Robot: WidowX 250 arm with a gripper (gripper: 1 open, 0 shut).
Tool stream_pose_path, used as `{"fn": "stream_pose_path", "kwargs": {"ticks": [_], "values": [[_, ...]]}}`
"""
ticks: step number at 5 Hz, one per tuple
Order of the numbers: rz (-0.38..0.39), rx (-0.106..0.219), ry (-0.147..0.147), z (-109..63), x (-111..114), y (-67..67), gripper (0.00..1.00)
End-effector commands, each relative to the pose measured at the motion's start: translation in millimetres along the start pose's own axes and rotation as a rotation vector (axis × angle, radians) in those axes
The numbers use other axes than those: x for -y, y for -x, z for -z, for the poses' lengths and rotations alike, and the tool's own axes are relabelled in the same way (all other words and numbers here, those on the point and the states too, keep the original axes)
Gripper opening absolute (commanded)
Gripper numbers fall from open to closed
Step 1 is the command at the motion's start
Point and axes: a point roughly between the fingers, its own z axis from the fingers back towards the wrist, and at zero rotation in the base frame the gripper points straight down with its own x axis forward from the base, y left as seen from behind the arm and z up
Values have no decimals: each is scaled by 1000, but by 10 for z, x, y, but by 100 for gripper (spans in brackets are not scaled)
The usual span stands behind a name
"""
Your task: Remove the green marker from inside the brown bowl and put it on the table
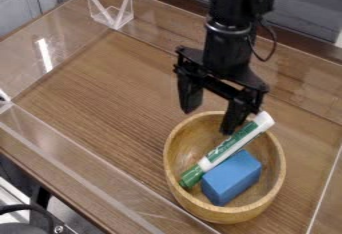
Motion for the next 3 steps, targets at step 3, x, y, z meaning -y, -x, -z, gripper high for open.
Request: {"fn": "stream_pose_path", "kwargs": {"ticks": [3], "values": [[65, 93, 9, 12, 133, -27, 100]]}}
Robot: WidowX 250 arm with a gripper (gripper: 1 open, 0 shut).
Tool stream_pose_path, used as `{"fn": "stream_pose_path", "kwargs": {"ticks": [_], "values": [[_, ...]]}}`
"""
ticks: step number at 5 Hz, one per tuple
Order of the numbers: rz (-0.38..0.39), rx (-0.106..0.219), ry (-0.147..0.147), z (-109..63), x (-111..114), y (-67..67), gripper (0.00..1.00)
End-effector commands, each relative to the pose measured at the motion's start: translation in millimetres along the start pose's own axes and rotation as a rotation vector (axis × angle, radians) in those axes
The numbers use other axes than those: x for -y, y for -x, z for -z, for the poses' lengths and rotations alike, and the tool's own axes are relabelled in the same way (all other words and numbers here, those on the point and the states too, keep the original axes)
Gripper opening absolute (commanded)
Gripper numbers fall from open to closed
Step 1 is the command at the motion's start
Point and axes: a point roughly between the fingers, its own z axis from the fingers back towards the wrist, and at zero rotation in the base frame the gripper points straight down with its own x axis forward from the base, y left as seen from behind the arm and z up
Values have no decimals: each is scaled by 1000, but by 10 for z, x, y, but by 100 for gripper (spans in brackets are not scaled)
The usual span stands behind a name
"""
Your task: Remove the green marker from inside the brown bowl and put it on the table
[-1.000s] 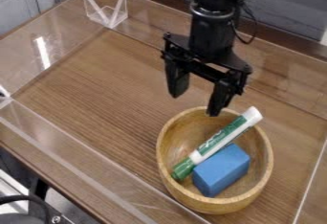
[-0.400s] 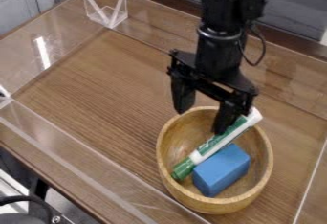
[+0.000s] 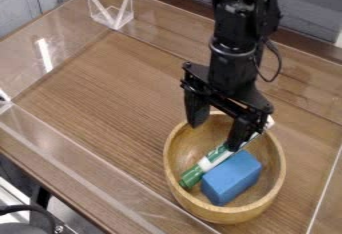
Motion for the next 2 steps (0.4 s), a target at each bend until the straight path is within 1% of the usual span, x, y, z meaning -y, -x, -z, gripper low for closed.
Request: {"fn": "stream_pose_path", "kwargs": {"ticks": [1, 2], "values": [[29, 57, 6, -102, 40, -41, 100], [46, 57, 9, -77, 64, -32, 100]]}}
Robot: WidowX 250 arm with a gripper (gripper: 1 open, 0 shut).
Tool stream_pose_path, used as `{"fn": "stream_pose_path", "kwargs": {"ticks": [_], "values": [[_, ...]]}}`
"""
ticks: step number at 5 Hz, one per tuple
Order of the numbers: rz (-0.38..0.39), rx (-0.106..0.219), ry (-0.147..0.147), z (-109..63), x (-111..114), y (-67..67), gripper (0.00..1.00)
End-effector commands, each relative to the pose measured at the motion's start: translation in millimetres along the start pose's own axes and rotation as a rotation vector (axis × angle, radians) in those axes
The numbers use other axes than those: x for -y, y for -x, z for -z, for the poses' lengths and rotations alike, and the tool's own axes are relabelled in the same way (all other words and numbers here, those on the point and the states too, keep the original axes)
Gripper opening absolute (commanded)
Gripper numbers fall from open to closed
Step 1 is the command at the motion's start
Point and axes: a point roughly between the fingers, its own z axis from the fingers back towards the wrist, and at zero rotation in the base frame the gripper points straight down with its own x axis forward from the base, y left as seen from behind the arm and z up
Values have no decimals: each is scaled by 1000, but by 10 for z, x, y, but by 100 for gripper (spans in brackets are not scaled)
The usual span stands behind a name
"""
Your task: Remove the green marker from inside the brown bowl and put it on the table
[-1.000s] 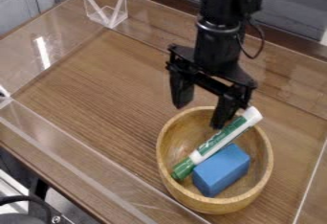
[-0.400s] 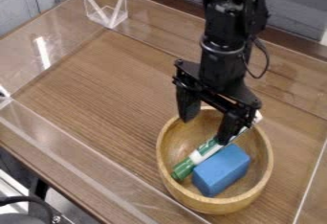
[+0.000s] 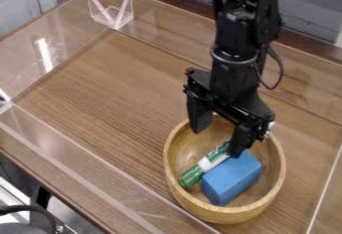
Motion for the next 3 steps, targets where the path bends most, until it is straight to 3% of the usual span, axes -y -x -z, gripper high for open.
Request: {"fn": "stream_pose_path", "kwargs": {"ticks": [1, 3], "values": [[24, 53, 7, -90, 45, -42, 100], [50, 59, 22, -41, 91, -35, 100]]}}
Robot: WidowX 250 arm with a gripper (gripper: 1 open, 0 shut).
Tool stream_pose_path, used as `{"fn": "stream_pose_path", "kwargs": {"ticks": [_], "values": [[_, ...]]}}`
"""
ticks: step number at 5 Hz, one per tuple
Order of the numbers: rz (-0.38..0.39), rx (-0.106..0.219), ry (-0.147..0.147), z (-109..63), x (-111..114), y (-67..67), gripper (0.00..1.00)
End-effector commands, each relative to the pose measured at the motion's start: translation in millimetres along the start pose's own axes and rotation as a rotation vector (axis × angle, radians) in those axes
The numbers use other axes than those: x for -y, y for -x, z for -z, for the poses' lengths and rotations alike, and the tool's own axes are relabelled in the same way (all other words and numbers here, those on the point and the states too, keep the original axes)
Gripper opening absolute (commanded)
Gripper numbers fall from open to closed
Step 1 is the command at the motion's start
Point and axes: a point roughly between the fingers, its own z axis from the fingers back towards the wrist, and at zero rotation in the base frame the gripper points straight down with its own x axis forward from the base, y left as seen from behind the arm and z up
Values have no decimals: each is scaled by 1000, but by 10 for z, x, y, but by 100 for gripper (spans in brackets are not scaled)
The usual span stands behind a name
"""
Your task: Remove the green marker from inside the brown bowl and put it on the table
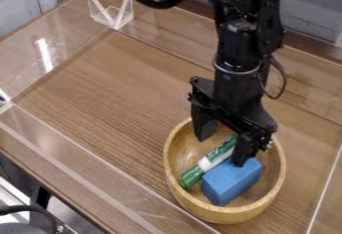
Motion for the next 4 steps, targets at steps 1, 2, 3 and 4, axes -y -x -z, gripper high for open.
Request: {"fn": "stream_pose_path", "kwargs": {"ticks": [1, 2, 3, 4], "values": [[22, 49, 6, -78, 38, -50, 100], [29, 51, 15, -57, 47, -51, 100], [36, 53, 23, -35, 55, -53, 100], [40, 54, 33, -16, 63, -55, 100]]}}
